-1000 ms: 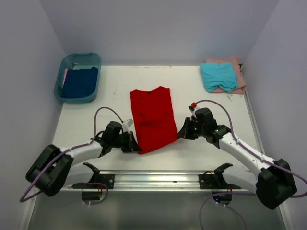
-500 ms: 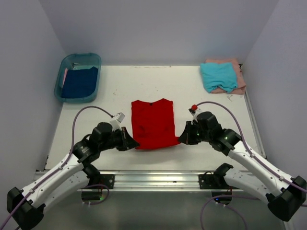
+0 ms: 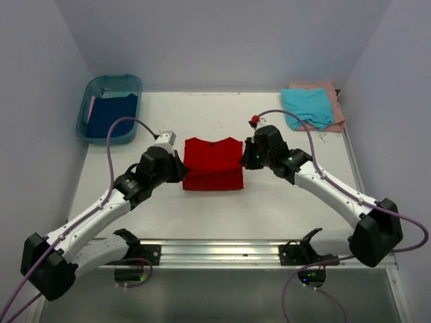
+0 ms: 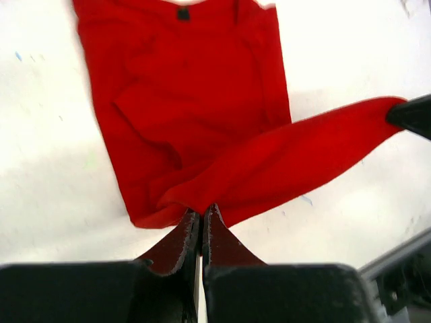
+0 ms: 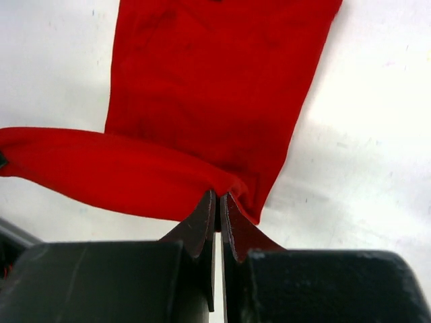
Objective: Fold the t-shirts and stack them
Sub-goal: Fold the long partially folded tshirt into a neat square
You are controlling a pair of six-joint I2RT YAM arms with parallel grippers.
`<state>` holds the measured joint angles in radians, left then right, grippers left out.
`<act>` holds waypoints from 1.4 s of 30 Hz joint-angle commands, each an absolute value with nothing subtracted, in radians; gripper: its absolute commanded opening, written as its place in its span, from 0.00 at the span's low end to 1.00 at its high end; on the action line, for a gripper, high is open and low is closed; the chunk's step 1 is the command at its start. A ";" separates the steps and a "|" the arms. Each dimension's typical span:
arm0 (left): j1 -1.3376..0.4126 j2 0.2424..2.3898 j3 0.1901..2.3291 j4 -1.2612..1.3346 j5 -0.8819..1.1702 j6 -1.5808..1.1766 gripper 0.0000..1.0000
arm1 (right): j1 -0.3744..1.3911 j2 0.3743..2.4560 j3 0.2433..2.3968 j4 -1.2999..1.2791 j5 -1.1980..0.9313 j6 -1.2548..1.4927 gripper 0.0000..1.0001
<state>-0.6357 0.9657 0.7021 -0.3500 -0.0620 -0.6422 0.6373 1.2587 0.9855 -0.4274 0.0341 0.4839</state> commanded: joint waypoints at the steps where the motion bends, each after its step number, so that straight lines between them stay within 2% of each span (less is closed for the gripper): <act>1: -0.557 1.009 0.758 -0.191 -0.115 -0.539 0.00 | 0.601 1.324 1.080 -0.327 0.081 0.437 0.00; 9: -0.404 1.310 0.813 0.026 -0.032 -0.482 0.00 | 0.537 1.598 1.244 -0.270 0.074 0.414 0.00; 14: -0.354 1.489 0.908 0.126 0.049 -0.477 0.00 | 0.523 1.678 1.302 -0.244 0.093 0.425 0.00; 28: -0.265 1.868 1.227 0.124 0.284 -0.462 0.00 | 0.483 1.833 1.434 -0.256 0.195 0.437 0.00; 29: -0.256 1.920 1.276 0.115 0.307 -0.460 0.03 | 0.482 1.847 1.452 -0.287 0.245 0.457 0.00; 30: -0.247 1.946 1.304 0.095 0.314 -0.462 0.16 | 0.482 1.880 1.472 -0.302 0.282 0.472 0.00; 31: -0.239 1.969 1.328 0.097 0.319 -0.468 0.46 | 0.483 1.899 1.515 -0.331 0.305 0.479 0.30; 32: -0.220 1.998 1.345 0.116 0.366 -0.474 0.60 | 0.482 1.922 1.540 -0.351 0.340 0.491 0.53; 33: -0.207 2.005 1.339 0.205 0.397 -0.503 0.69 | 0.482 1.962 1.569 -0.373 0.354 0.497 0.64; 34: -0.193 2.005 1.330 0.253 0.429 -0.521 0.88 | 0.485 1.979 1.612 -0.391 0.362 0.499 0.70; 35: -0.171 1.987 1.297 0.303 0.486 -0.538 0.96 | 0.486 1.985 1.620 -0.423 0.373 0.508 0.80; 36: -0.158 1.971 1.278 0.387 0.506 -0.564 1.00 | 0.486 1.983 1.615 -0.420 0.377 0.508 0.83; 38: -0.141 1.918 1.249 0.403 0.520 -0.568 1.00 | 0.500 1.935 1.537 -0.350 0.387 0.497 0.88; 42: -0.140 1.826 1.197 0.362 0.506 -0.542 1.00 | 0.511 1.826 1.408 -0.262 0.367 0.469 0.88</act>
<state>-0.1345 1.9411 1.2217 0.2687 0.4538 -0.5404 0.4976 1.9293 1.4616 -0.3279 0.3359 0.4831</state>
